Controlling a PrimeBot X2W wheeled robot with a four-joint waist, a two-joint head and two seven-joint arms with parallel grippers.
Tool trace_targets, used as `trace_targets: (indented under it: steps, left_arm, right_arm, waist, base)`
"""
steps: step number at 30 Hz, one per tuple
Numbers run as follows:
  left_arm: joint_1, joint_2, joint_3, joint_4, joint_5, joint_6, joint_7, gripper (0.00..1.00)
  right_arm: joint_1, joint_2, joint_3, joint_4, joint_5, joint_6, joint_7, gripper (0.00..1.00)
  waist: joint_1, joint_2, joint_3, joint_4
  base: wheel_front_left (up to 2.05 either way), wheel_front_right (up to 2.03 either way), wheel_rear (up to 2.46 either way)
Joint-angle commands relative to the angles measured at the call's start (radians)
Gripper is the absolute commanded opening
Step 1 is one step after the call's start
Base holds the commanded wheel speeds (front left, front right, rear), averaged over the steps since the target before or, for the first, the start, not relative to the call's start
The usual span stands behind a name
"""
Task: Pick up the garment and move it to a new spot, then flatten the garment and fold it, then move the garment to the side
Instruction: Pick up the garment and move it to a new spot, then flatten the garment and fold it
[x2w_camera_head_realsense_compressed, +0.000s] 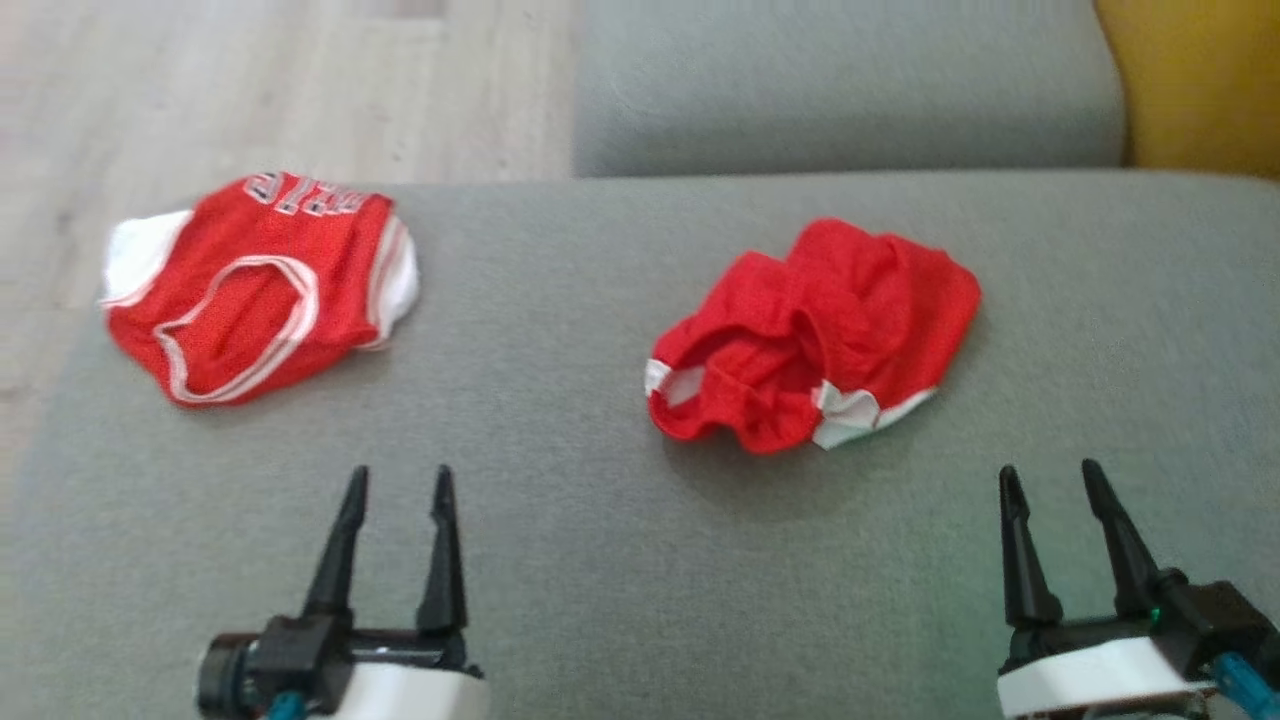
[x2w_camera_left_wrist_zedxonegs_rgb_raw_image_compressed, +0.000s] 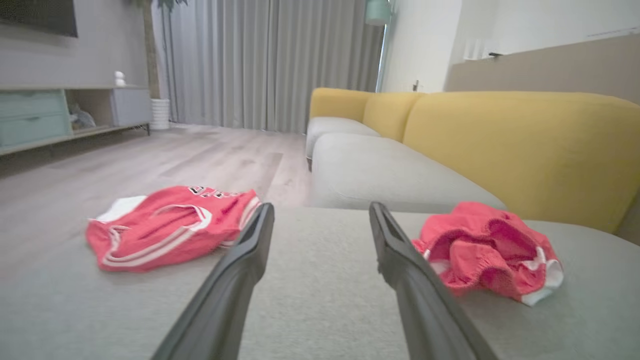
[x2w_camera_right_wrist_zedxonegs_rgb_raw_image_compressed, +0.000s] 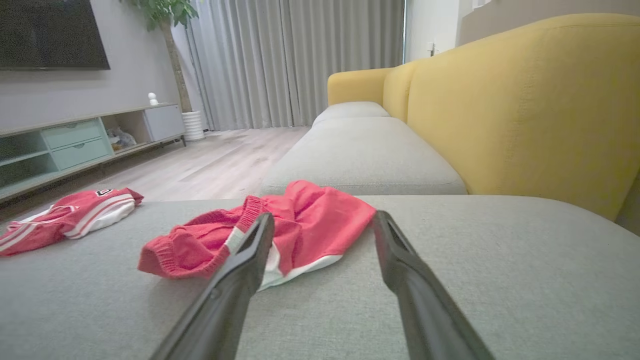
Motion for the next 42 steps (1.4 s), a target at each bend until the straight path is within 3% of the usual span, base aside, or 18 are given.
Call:
trace_targets:
  steps: [1, 8, 17, 34, 42]
  left_arm:
    - [-0.013, -0.013, 0.073, -0.054, 0.038, -0.018, -0.009, 1.00]
    - [0.073, -0.047, 0.167, -0.108, 0.138, -0.093, -0.009, 1.00]
    - [0.133, -0.082, 0.222, -0.123, 0.183, -0.139, -0.009, 1.00]
    - [0.156, -0.101, 0.230, -0.102, 0.222, -0.171, -0.009, 1.00]
    - [0.148, -0.102, 0.180, -0.082, 0.200, -0.173, -0.010, 1.00]
  right_arm:
    - [-0.019, -0.005, 0.028, -0.032, 0.000, -0.001, -0.003, 1.00]
    - [0.018, -0.005, 0.019, -0.047, 0.011, -0.001, -0.003, 1.00]
    - [0.038, -0.005, 0.034, -0.050, -0.007, -0.001, -0.003, 1.00]
    - [0.059, -0.005, 0.040, -0.047, -0.010, -0.001, -0.003, 1.00]
    - [0.041, -0.005, 0.058, -0.049, -0.025, -0.001, -0.003, 1.00]
  waist:
    - [0.0003, -0.0001, -0.040, 0.036]
    - [0.0003, -0.0001, -0.062, 0.047]
    - [0.0003, -0.0001, -0.069, 0.036]
    - [0.0003, -0.0001, -0.089, 0.032]
    - [0.0003, -0.0001, -0.071, -0.013]
  base:
    - [0.00, 0.00, 0.00]
    - [0.00, 0.00, 0.00]
    - [0.00, 0.00, 0.00]
    - [0.00, 0.00, 0.00]
    - [0.00, 0.00, 0.00]
